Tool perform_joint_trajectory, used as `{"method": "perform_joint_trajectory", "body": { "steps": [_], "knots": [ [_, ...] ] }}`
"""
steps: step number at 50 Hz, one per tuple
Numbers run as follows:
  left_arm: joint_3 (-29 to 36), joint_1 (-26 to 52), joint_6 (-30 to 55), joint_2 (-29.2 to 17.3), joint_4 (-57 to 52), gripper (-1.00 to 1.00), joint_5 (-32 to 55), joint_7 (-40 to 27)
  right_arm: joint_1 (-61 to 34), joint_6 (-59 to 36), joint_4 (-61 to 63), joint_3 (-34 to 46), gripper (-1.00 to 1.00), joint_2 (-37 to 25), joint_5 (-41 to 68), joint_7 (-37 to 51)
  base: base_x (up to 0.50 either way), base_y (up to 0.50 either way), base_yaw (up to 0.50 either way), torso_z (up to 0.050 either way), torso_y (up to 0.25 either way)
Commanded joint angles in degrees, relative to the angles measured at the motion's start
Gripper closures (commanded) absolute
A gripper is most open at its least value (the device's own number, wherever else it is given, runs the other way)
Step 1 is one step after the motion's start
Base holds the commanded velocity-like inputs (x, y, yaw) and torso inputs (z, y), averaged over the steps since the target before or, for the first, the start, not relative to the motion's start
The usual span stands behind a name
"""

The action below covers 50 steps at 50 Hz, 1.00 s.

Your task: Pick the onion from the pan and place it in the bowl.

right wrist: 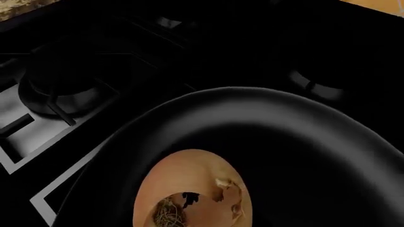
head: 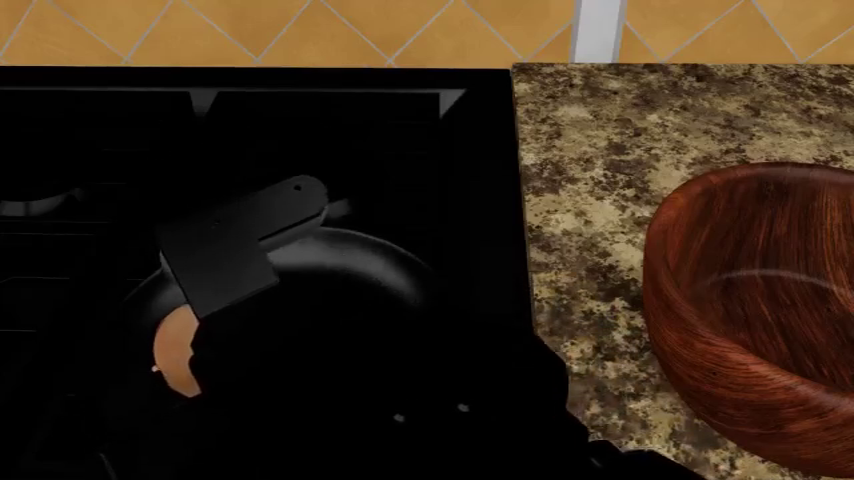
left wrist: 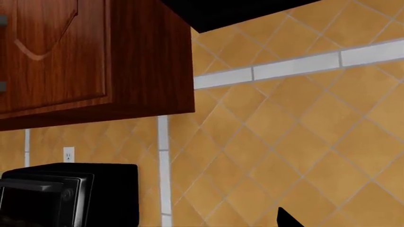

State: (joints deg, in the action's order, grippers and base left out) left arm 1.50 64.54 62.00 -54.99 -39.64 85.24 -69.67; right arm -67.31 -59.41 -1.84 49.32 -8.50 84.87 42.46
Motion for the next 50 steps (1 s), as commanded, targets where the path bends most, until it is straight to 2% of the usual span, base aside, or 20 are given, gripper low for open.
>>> {"method": "perform_joint_trajectory", "body": {
  "steps": [1, 12, 19, 26, 36, 44, 49, 50],
  "knots": [
    [-0.67, -1.0, -0.63, -0.45, -0.45, -1.0, 0.22, 0.17, -2.54, -1.53, 4.92, -3.67, 1.0, -2.84, 4.57, 4.91, 0.0, 0.0, 0.0, 0.0, 0.0],
    [-0.97, -1.41, -1.07, -0.64, -0.87, -1.0, 0.51, 0.03, -6.68, -2.19, 11.3, -9.57, 1.0, -8.47, 14.12, 14.28, 0.0, 0.0, 0.0, 0.0, 0.0],
    [-0.05, -1.01, -1.14, 0.22, -0.62, -1.0, -0.26, 0.44, -11.25, -1.65, 15.71, -14.2, 1.0, -14.61, 23.2, 22.92, 0.0, 0.0, 0.0, 0.0, 0.0],
    [0.58, -1.12, -1.51, 1.03, -0.43, -1.0, -1.46, 1.26, -13.95, -1.34, 17.24, -16.49, 1.0, -19.98, 27.68, 27.62, 0.0, 0.0, 0.0, 0.0, 0.0],
    [0.94, -2.51, -2.7, 1.75, 0.27, -1.0, -4.58, 3.77, -14.88, -0.34, 17.9, -19.28, 1.0, -27.61, 31.11, 32.01, 0.0, 0.0, 0.0, 0.0, 0.0],
    [1.75, -3.8, -3.62, 2.5, 1.1, -1.0, -7.51, 5.62, -11.48, 0.71, 18.99, -21.92, 1.0, -35.25, 31.42, 33.73, 0.0, 0.0, 0.0, 0.0, 0.0],
    [3.67, -1.84, -2.93, 3.88, 1.75, -1.0, -8.2, 5.58, -10.29, 0.97, 19.36, -23.4, 1.0, -39.3, 31.92, 34.15, 0.0, 0.0, 0.0, 0.0, 0.0],
    [4.45, 0.68, -1.86, 4.22, 3.06, -1.0, -7.43, 5.5, -9.92, 0.94, 19.42, -23.62, 1.0, -39.97, 31.95, 33.97, 0.0, 0.0, 0.0, 0.0, 0.0]
  ]
}}
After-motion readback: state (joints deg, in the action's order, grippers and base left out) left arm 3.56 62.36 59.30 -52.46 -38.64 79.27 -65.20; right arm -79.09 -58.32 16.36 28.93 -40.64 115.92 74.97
